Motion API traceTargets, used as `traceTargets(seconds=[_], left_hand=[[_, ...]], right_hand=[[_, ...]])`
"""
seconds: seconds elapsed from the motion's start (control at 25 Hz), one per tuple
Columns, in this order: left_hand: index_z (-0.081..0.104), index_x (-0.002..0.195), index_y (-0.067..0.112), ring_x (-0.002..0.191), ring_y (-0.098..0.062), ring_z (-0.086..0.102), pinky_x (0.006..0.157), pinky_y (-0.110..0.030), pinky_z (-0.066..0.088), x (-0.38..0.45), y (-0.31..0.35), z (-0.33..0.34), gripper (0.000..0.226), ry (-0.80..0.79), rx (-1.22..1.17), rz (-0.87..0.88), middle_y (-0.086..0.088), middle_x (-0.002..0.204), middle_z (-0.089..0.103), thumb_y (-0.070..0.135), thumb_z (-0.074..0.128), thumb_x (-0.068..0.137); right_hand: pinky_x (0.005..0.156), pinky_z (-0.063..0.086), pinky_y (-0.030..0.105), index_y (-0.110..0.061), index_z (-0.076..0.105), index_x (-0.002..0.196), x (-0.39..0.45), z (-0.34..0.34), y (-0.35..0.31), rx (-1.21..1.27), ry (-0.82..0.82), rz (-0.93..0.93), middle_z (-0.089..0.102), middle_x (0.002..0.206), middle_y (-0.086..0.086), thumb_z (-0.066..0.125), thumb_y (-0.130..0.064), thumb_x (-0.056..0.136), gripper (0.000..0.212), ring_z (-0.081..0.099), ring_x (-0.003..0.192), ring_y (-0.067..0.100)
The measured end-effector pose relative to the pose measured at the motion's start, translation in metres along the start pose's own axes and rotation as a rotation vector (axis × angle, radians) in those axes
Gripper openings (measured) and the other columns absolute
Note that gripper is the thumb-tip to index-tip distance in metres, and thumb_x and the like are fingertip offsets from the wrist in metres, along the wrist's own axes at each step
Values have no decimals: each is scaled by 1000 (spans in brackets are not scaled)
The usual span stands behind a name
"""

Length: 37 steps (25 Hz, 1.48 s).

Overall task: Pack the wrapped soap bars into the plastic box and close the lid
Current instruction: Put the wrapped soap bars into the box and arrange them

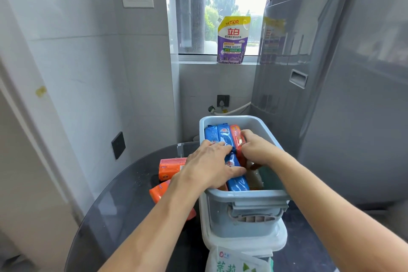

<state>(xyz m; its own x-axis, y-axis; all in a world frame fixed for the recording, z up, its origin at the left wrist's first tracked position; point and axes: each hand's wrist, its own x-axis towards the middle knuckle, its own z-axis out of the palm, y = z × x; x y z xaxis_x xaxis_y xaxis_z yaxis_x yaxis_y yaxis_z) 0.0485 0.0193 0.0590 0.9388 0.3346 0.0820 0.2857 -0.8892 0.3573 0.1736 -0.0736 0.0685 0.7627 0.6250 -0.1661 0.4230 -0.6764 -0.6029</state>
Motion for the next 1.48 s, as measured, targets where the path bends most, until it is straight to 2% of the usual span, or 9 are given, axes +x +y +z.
traceTargets(seconds=[0.24, 0.44, 0.56, 0.68, 0.76, 0.92, 1.04, 1.24, 1.48], left_hand=[[61, 130, 19, 126, -14, 50, 105, -33, 41, -29, -57, 4, 37, 493, -547, -107, -1, 140, 55, 34, 57, 97], [42, 146, 30, 137, -27, 40, 110, -52, 35, -57, -117, 24, 51, -49, -102, -341, 0, 153, 41, 35, 49, 96], [46, 140, 36, 135, -27, 44, 108, -52, 38, -64, -130, 32, 45, -291, -38, -286, 4, 147, 47, 42, 48, 96], [66, 111, 26, 111, -26, 59, 82, -39, 46, -55, -138, 29, 35, 35, 28, -356, -1, 115, 65, 48, 44, 95], [59, 128, 22, 127, -29, 49, 92, -45, 44, -46, -149, 38, 38, 169, 90, -329, -4, 136, 55, 39, 44, 97], [35, 151, 28, 141, -28, 35, 111, -52, 31, -32, -170, 52, 53, -28, 15, -287, 2, 159, 33, 44, 33, 101], [63, 127, 31, 118, -27, 50, 94, -47, 36, -21, -179, 48, 47, 72, 157, -347, -3, 127, 62, 56, 38, 95], [69, 105, 17, 111, -28, 48, 87, -43, 41, -11, -161, 52, 49, 236, 396, -345, -6, 115, 57, 58, 57, 81], [52, 121, 24, 104, -31, 62, 83, -37, 49, -18, -173, 52, 62, 124, -75, -475, -6, 117, 66, 53, 72, 70]], right_hand=[[73, 49, 38, -20, 63, 120, -79, 22, -15, -261, 585, -476, 68, 121, 2, 48, -9, 85, 39, 62, 101, 32], [74, 50, 36, -11, 69, 91, -150, 93, -46, -187, 435, -1016, 71, 99, 2, 48, -11, 83, 22, 59, 85, 26], [78, 51, 31, -18, 68, 109, -141, 131, -43, -273, 235, -923, 68, 117, -3, 51, -12, 84, 31, 56, 100, 20], [92, 49, 38, -21, 42, 141, -112, 151, -31, -383, 59, -673, 35, 155, 3, 50, -20, 90, 51, 40, 130, 25], [103, 42, 43, -21, 28, 147, -96, 163, -28, -548, -64, -581, 15, 163, 9, 51, -30, 93, 59, 26, 141, 30], [105, 38, 45, -19, 36, 136, -77, 188, -29, -610, 11, -538, 31, 153, 13, 53, -40, 91, 52, 31, 137, 34], [99, 39, 46, -19, 40, 124, -70, 195, -34, -611, 103, -499, 42, 139, 13, 54, -35, 89, 40, 41, 125, 36], [80, 45, 38, -19, 43, 113, -72, 188, -31, -608, 151, -500, 45, 116, 7, 60, -39, 86, 38, 50, 106, 30], [81, 47, 39, -20, 35, 130, -91, 192, -31, -551, 103, -399, 51, 119, 10, 58, -47, 84, 59, 51, 105, 31]])
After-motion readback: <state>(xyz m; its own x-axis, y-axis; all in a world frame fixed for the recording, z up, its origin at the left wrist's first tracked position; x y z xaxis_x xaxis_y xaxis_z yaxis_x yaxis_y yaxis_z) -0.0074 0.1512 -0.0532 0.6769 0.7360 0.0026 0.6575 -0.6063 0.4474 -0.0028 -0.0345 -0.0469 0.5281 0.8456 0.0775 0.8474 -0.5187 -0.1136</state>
